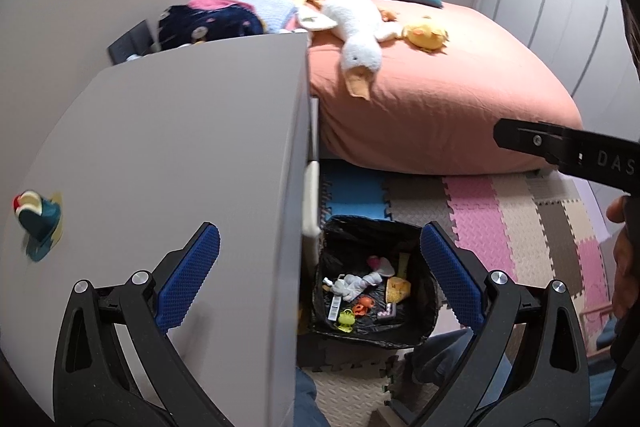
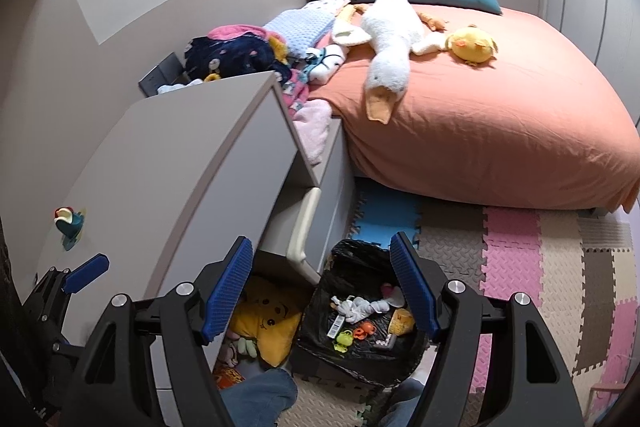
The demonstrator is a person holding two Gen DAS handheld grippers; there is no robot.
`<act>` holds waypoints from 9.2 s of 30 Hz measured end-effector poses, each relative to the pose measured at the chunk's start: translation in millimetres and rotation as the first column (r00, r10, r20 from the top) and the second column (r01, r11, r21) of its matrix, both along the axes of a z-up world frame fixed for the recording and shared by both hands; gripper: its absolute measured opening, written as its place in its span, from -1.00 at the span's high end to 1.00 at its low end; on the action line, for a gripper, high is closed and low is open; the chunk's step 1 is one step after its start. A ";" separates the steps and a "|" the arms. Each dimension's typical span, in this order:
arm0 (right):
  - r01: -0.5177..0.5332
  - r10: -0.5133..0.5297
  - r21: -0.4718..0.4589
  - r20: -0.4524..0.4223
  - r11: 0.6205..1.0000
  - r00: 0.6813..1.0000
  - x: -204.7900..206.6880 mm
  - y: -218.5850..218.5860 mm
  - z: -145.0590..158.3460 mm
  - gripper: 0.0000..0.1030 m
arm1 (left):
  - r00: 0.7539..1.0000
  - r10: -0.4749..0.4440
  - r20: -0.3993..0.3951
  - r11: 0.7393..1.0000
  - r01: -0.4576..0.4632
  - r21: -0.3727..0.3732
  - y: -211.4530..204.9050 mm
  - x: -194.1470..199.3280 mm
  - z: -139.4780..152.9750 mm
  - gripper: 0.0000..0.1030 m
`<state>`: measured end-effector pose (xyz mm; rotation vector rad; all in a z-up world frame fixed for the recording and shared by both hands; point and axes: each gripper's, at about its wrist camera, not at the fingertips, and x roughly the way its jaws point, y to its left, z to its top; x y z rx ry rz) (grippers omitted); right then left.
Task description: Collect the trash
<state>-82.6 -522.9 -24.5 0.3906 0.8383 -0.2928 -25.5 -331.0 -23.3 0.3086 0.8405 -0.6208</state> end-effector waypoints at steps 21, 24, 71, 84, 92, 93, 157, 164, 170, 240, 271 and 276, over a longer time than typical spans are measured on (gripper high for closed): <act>-0.221 0.221 -0.007 0.010 0.975 0.975 75.1 109.5 -0.1 -0.40 | 0.964 0.264 0.042 0.965 -0.263 -0.021 132.6 41.3 12.3 -0.89; -0.256 0.256 -0.008 0.008 0.967 0.967 86.9 127.8 -0.3 -0.40 | 0.953 0.302 0.041 0.953 -0.301 -0.027 155.3 46.5 13.2 -0.89; -0.672 0.670 -0.053 -0.056 0.739 0.740 258.3 376.6 -40.5 -0.40 | 0.815 0.579 -0.006 0.815 -0.579 -0.003 355.5 138.8 -5.9 -0.89; -0.637 0.639 -0.111 -0.013 0.763 0.769 259.2 353.7 -27.0 0.23 | 0.855 0.518 -0.012 0.855 -0.519 -0.021 333.8 144.6 -3.5 -0.89; -0.619 0.622 -0.115 -0.015 0.777 0.783 254.2 328.8 -23.4 0.23 | 0.884 0.468 0.003 0.883 -0.468 -0.028 303.0 154.7 3.0 -0.89; -0.614 0.617 -0.119 -0.013 0.780 0.787 252.2 324.8 -22.1 0.23 | 0.886 0.464 0.006 0.885 -0.464 -0.028 298.7 156.7 3.3 -0.89; -0.403 0.408 -0.089 0.047 0.911 0.912 131.9 180.9 24.8 0.23 | 0.948 0.318 -0.001 0.944 -0.317 -0.085 166.9 106.2 24.4 0.08; -0.368 0.373 -0.090 0.053 0.926 0.926 97.7 160.0 28.5 0.23 | 0.963 0.270 -0.005 0.959 -0.270 -0.090 139.9 82.4 24.7 0.08; -0.325 0.331 -0.094 0.057 0.941 0.942 72.2 138.5 30.5 0.23 | 0.973 0.229 0.004 0.969 -0.228 -0.099 117.7 64.8 29.5 0.08; 0.065 -0.066 -0.113 -0.007 0.991 0.998 -13.7 -38.2 6.6 -0.38 | 0.995 -0.101 -0.017 0.995 0.101 -0.011 -56.8 -1.0 3.5 -0.88; 0.052 -0.055 -0.112 -0.022 0.992 0.998 -8.7 -25.2 0.3 -0.38 | 0.995 -0.098 -0.027 0.995 0.097 -0.027 -50.4 -0.3 -0.8 -0.88; 0.053 -0.056 -0.112 -0.022 0.992 0.998 -8.6 -25.0 0.5 -0.38 | 0.995 -0.101 -0.021 0.994 0.100 -0.031 -49.2 -2.3 -0.8 -0.88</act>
